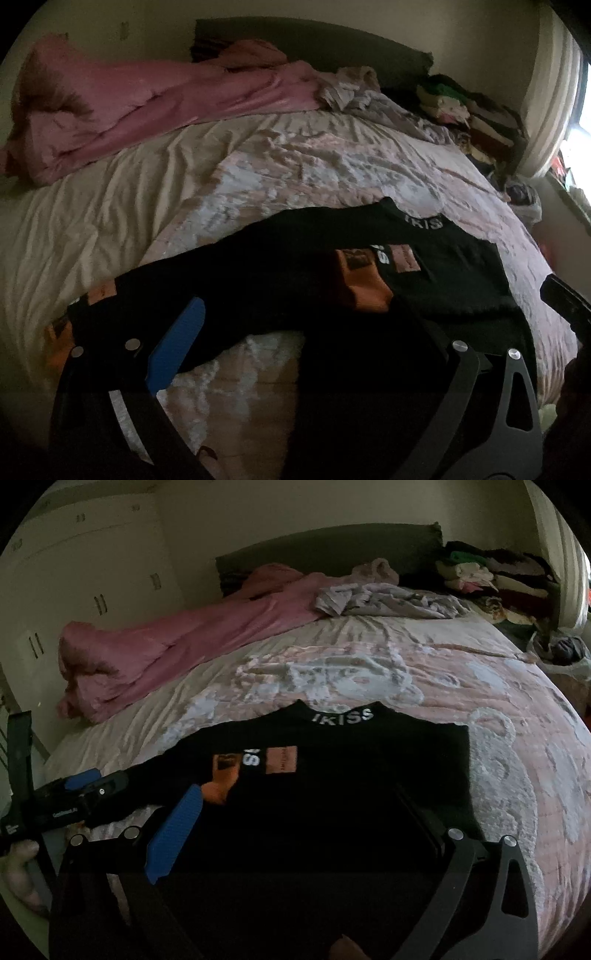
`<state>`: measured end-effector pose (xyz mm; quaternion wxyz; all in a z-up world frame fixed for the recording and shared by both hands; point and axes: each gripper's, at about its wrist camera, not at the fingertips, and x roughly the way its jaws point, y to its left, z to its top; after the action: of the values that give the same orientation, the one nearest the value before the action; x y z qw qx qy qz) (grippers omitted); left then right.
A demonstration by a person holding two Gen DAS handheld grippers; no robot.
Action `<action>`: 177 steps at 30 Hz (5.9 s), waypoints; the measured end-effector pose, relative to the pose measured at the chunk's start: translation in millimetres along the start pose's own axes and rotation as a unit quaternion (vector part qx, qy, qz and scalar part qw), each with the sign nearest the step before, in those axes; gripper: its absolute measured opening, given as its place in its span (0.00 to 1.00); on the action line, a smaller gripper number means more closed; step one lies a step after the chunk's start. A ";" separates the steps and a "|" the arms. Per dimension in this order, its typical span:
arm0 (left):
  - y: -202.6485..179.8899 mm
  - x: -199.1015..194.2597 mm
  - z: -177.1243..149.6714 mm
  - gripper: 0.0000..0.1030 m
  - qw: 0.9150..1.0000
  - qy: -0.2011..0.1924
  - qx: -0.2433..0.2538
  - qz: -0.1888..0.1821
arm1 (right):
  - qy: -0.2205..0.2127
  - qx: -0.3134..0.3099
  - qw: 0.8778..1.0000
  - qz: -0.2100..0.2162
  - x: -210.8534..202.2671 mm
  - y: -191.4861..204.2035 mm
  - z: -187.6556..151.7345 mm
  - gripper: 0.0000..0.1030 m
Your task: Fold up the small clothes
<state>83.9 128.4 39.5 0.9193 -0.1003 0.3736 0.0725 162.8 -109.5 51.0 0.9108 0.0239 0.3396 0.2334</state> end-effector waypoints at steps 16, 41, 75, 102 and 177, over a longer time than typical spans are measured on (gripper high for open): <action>51.3 -18.7 -4.2 0.91 0.999 -0.011 -0.038 0.029 | 0.004 -0.040 0.999 0.030 15.7 60.2 14.8 0.96; 147.6 -16.0 -24.7 0.91 0.988 0.008 -0.119 0.099 | 0.027 -0.113 0.992 0.054 65.2 136.3 22.6 0.96; 211.6 28.5 -52.0 0.21 0.970 0.036 -0.200 0.131 | 0.073 -0.071 0.994 0.037 101.6 108.6 -4.4 0.96; 32.9 -21.8 31.9 0.17 0.994 -0.051 -0.086 -0.051 | 0.008 0.022 1.000 0.008 21.5 1.4 -1.8 0.96; -11.6 70.1 25.2 0.60 0.998 0.006 -0.066 -0.012 | -0.019 -0.056 0.994 -0.087 32.4 -88.5 15.0 0.09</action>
<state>153.1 127.2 9.5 0.9092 -0.1655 0.3725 0.0851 229.8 -172.3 25.0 0.9340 -0.0525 0.3089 0.1718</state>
